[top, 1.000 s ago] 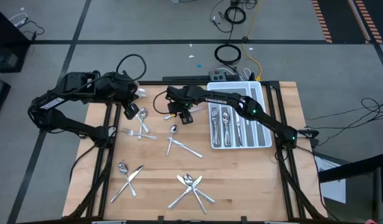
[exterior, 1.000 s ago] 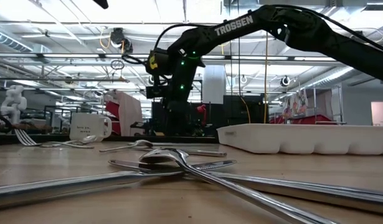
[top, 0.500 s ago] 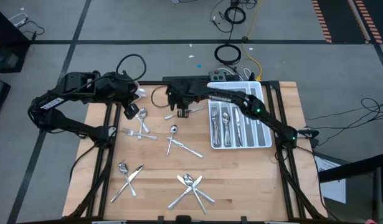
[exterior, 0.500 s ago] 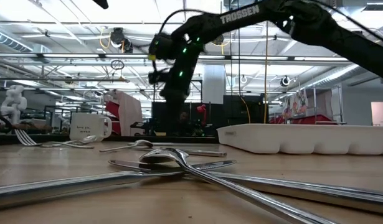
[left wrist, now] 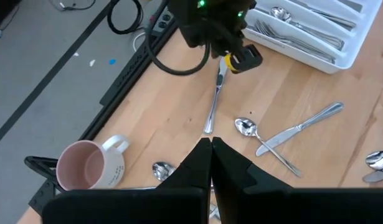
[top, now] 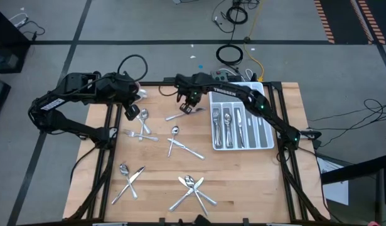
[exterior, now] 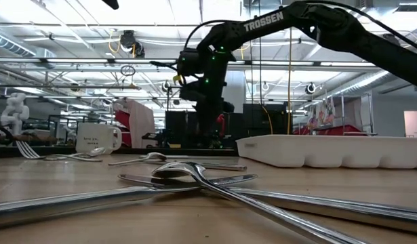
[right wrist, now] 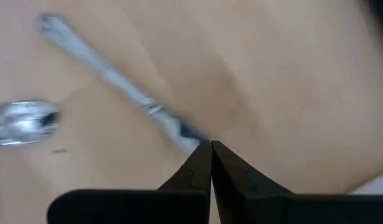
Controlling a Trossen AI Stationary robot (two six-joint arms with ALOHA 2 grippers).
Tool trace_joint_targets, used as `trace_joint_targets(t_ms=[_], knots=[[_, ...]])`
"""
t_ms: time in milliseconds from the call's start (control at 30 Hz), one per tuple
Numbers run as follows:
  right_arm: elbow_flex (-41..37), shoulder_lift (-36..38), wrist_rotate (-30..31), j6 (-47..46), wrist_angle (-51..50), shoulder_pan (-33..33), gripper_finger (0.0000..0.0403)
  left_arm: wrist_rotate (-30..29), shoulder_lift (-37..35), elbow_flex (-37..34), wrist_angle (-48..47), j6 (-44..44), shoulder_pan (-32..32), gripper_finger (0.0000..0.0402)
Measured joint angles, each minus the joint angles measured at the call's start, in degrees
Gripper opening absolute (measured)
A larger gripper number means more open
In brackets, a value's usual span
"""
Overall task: Sort silverware
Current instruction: Put the silver table knife into the silverware tray
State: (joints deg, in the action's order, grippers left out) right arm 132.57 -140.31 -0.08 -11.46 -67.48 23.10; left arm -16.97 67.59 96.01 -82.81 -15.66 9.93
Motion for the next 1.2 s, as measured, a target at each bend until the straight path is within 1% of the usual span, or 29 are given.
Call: trace_joint_targets(t_ms=[67, 100, 233, 300, 467, 567, 700, 800, 900, 1067, 1200], knots=[[0.0, -0.26, -4.69, -2.7, -0.72, 0.14, 0.0, -0.07, 0.0, 0.0, -0.02, -0.23, 0.02, 0.0013], [0.0, -0.41, -5.54, -3.11, -0.96, 0.14, 0.0, -0.07, 0.0, 0.0, -0.02, -0.32, 0.0, 0.0013], [-0.02, -0.46, -3.35, -5.05, -0.47, -0.4, 0.0, -0.07, 0.0, 0.0, -0.07, -0.32, 0.0, 0.0013], [-0.01, -0.46, -3.27, -6.67, -0.46, -0.4, 0.0, -0.07, 0.0, 0.0, -0.07, -0.33, 0.0, 0.0013], [-2.0, -0.46, -2.4, -9.49, 0.49, -0.35, 0.0, -0.07, 0.0, 0.0, -0.26, -0.35, 0.0, 0.0013], [-3.73, -0.46, -1.38, -10.17, 3.76, -0.86, 0.0, -0.07, 0.0, 0.0, -0.28, -0.12, 0.0, 0.0013], [-5.56, -0.49, 0.44, -11.73, 5.6, -0.89, 0.0, -0.08, -0.02, 0.0, -0.15, 0.0, 0.0, 0.0013], [-7.02, -0.49, 1.03, -13.25, 5.62, -0.71, 0.0, -1.84, 0.12, -0.06, 0.85, 0.0, 0.0, 0.0013], [-9.19, -0.49, 0.95, -14.18, 5.9, -1.0, 0.0, -2.69, 0.16, -2.04, 4.35, 0.03, 0.04, 0.0013], [-12.95, -0.18, 0.32, -15.44, 8.21, -2.21, 0.0, -1.81, 0.24, -8.79, 9.61, 1.53, 0.0, 0.0013], [-13.25, -0.14, 1.82, -15.71, 7.08, -3.78, 0.0, -0.45, 0.28, -14.12, 10.23, 1.16, 0.0, 0.0013]])
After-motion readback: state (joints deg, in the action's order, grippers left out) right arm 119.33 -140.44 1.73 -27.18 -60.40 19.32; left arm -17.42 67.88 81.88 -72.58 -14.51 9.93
